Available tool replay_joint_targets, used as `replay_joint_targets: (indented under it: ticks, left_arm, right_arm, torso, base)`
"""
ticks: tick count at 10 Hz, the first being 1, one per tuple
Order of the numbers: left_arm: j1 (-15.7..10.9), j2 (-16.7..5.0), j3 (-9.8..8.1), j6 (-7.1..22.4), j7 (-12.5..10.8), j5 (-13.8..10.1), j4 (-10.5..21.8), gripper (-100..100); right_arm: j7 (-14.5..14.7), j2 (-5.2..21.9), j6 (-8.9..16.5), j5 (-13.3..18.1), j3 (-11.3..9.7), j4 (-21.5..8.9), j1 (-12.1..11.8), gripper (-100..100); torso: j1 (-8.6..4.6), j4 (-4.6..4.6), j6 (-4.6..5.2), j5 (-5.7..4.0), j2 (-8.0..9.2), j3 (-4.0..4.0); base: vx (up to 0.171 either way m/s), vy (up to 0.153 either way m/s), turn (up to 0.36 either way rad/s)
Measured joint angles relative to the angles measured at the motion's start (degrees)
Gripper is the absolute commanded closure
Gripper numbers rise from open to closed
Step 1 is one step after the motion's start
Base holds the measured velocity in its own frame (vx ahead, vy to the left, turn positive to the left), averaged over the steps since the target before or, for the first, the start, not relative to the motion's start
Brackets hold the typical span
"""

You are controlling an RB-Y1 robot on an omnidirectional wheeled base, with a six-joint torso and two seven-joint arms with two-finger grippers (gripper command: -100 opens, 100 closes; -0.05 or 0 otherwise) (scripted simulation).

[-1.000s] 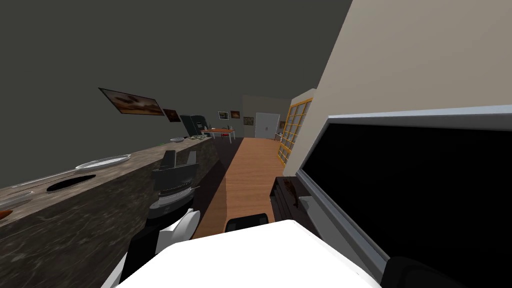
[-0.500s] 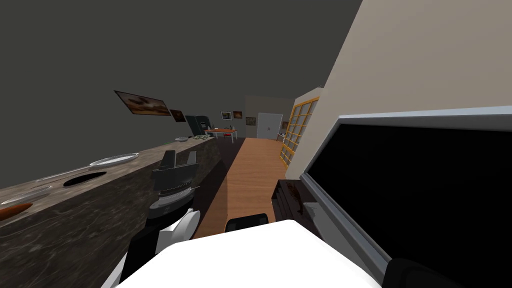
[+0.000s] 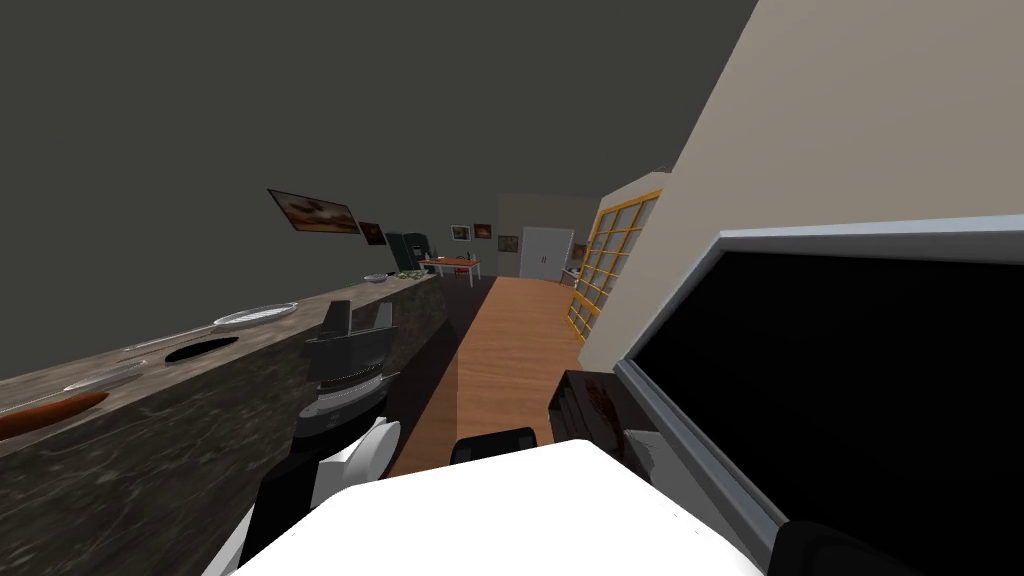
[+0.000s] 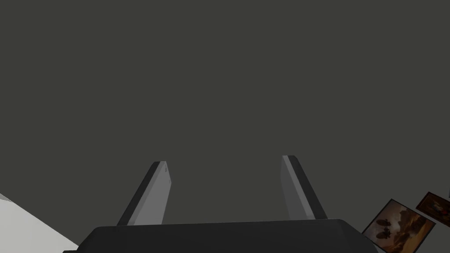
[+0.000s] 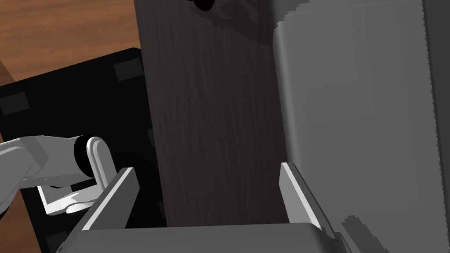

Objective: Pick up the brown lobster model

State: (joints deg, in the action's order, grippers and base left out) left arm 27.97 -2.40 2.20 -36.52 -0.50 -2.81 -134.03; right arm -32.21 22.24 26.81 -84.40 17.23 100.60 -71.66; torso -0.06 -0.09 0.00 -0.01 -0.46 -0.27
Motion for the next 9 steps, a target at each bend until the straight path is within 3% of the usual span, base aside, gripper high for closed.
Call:
replay_joint_targets:
  ticks: [2,6,9]
  left_arm:
    - [0.0,0.0,0.00,0.0,0.0,0.0,0.0,0]
    - [0.0,0.0,-0.01,0.0,0.0,0.0,0.0,0]
    - [0.0,0.0,0.00,0.0,0.0,0.0,0.0,0]
  right_arm:
    - [-0.1,-0.3,1.0,-3.8,0.8,-1.0,-0.7,-100]
    - [-2.1,-1.5,2.4,-10.8,2.5,-2.1,-0.5,-100]
    - [-3.5,-2.6,2.6,-14.1,3.2,-2.4,0.5,-100]
  torso:
    - [-0.01,-0.02,-0.03,-0.01,-0.13,-0.06]
    - [-0.37,-0.14,-0.03,-0.08,-0.62,-0.36]
    - [0.10,-0.08,0.00,0.00,-0.37,-0.22]
  base:
    - [0.187,-0.041,0.177]
    - [0.264,-0.107,0.118]
    - [0.160,-0.020,0.012]
